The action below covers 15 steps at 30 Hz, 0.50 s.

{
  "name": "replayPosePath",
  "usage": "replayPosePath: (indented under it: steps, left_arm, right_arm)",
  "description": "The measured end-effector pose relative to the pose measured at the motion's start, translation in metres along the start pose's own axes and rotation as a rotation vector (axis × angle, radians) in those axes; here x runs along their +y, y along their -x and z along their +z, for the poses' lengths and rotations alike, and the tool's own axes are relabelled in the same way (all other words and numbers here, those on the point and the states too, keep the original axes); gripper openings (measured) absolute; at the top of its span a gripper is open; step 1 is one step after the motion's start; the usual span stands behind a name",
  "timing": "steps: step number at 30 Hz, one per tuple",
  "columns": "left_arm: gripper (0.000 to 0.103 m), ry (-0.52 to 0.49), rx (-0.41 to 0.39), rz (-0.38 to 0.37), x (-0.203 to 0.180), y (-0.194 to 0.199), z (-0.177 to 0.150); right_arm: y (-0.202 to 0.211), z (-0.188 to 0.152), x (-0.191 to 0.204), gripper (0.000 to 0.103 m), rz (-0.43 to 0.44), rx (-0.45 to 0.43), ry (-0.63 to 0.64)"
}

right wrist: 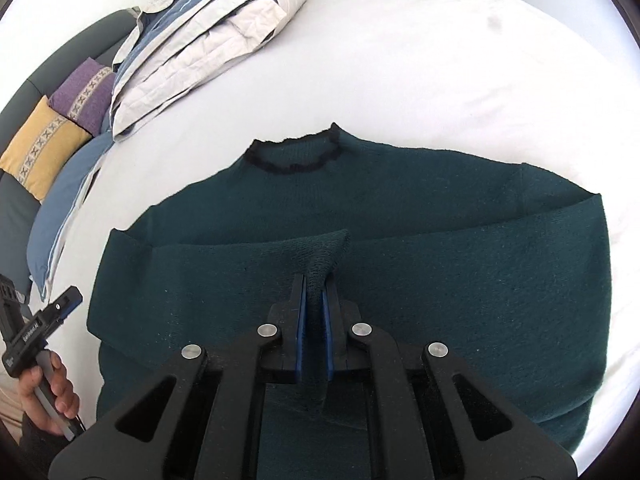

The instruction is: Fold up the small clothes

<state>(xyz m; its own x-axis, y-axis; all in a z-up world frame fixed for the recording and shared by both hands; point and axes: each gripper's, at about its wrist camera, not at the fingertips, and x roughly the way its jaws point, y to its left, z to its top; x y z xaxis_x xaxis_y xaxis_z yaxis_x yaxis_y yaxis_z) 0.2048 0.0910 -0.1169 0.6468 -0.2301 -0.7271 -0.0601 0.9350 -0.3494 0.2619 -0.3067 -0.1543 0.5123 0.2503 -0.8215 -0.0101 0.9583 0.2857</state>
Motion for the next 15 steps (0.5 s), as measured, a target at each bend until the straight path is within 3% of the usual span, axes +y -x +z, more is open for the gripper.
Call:
replayPosePath:
  steps: [10, 13, 15]
  left_arm:
    - [0.072, -0.041, 0.093, 0.070, -0.013, -0.063, 0.046]
    - [0.064, -0.051, 0.120, 0.080, -0.014, -0.083, 0.049]
    - [0.050, -0.078, 0.123, 0.096, -0.018, -0.091, 0.047]
  right_arm:
    - [-0.013, -0.004, -0.022, 0.006, -0.034, 0.001, -0.016]
    - [-0.017, -0.004, -0.023, 0.006, -0.032, -0.004, -0.020]
    - [-0.019, -0.005, -0.024, 0.006, -0.035, -0.006, -0.022]
